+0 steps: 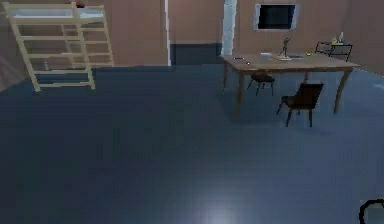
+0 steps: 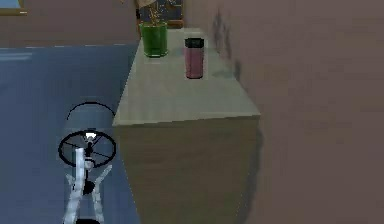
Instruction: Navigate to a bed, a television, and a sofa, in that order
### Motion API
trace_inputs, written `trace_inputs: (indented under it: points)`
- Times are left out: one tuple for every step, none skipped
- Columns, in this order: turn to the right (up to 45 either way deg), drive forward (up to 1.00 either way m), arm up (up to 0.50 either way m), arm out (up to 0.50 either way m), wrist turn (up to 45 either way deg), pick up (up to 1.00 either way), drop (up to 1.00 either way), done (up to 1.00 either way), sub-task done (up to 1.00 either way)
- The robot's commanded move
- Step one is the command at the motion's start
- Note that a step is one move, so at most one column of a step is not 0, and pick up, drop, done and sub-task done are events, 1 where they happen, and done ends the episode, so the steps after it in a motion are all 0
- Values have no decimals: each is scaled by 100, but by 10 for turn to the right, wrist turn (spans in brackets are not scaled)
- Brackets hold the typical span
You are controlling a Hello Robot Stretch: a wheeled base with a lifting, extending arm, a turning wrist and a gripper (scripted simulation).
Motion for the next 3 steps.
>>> trace_inputs:
  points:
    - [0, 100, 0, 0, 0, 0, 0, 0, 0]
    - [0, 100, 0, 0, 0, 0, 0, 0, 0]
    - [0, 100, 0, 0, 0, 0, 0, 0, 0]
